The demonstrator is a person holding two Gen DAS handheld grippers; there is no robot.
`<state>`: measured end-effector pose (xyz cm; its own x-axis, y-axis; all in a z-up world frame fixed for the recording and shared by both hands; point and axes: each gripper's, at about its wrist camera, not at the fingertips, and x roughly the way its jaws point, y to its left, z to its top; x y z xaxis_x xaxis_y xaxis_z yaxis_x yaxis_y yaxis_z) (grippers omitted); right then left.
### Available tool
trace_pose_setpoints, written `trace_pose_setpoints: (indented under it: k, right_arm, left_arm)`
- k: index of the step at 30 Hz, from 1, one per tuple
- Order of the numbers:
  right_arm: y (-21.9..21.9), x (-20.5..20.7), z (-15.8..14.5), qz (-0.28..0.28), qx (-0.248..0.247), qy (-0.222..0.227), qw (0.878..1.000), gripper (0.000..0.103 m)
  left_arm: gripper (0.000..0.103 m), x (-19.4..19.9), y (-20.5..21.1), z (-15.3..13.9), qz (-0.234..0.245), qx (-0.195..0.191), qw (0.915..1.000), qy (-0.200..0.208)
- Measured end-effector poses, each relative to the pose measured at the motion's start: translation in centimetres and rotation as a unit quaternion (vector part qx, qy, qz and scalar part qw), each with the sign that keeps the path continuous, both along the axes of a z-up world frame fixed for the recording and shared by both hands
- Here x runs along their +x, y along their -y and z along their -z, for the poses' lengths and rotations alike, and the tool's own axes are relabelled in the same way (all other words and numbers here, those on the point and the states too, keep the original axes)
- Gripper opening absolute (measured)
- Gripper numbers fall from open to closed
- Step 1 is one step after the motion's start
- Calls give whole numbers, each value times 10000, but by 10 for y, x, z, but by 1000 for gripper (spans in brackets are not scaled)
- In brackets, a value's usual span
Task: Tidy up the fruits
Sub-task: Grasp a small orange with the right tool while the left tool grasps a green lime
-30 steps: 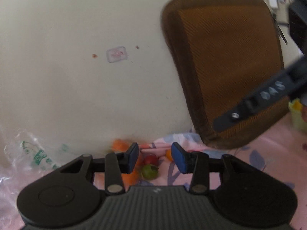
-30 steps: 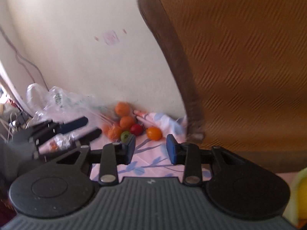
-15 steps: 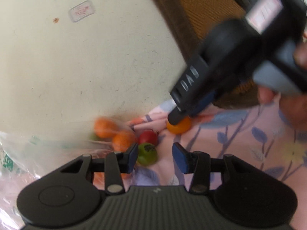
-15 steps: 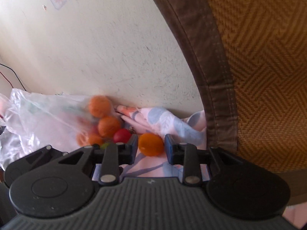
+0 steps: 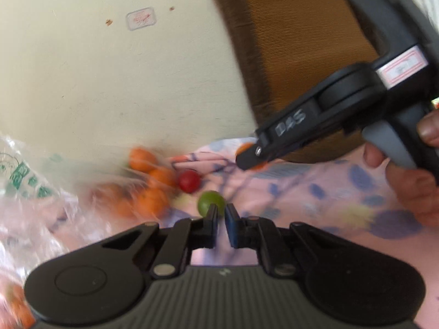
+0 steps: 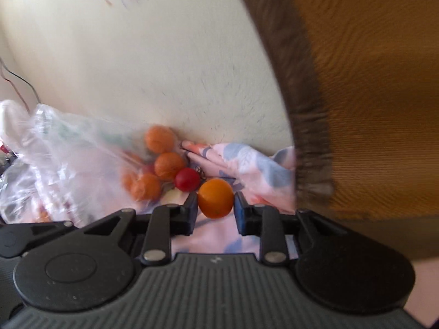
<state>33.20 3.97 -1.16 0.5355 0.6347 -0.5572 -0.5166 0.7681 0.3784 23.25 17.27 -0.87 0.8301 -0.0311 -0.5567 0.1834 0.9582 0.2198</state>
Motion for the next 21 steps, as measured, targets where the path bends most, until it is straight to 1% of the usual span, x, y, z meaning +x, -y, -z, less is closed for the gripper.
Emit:
trace_pose_setpoints:
  k: [1, 3, 4, 6, 7, 8, 9, 11, 13, 14, 18, 21]
  right_arm:
    - [9, -10, -2, 23, 24, 52, 10000, 30]
    - [26, -29, -6, 83, 22, 118, 9999, 30]
    - [33, -38, -6, 110, 27, 158, 9998, 31]
    - [46, -52, -2, 174, 64, 204, 9996, 31]
    - [50, -58, 0, 192, 81, 208, 9996, 31]
    - [48, -61, 5, 211, 91, 210, 9995, 31]
    - [48, -63, 7, 223, 97, 206, 9995, 31]
    - [47, -63, 11, 224, 120, 136, 9996, 31]
    - [43, -58, 18, 226, 133, 27, 9997, 31]
    - [42, -56, 20, 237, 62, -35, 9997, 31]
    - [48, -61, 18, 181, 95, 103, 9997, 31]
    - [44, -63, 19, 177, -87, 169, 9997, 31]
  left_arm:
    - [9, -9, 5, -2, 62, 37, 10000, 25]
    - [21, -16, 14, -2, 28, 239, 9996, 149]
    - [26, -11, 20, 0, -6, 341, 9992, 201]
    - [43, -5, 24, 1, -104, 443, 9986, 282]
    - [48, 3, 25, 2, -181, 514, 9980, 316]
    - [61, 10, 27, 4, -258, 617, 9972, 348]
    - [63, 20, 29, 6, -323, 727, 9962, 353]
    - [60, 39, 31, 11, -387, 821, 9957, 187]
    - [38, 54, 31, 14, -407, 814, 9958, -111]
    - [29, 59, 31, 15, -457, 814, 9955, -175]
    - [27, 53, 24, 13, -531, 577, 9968, -144]
    - [27, 36, 24, 8, -504, 116, 9985, -188]
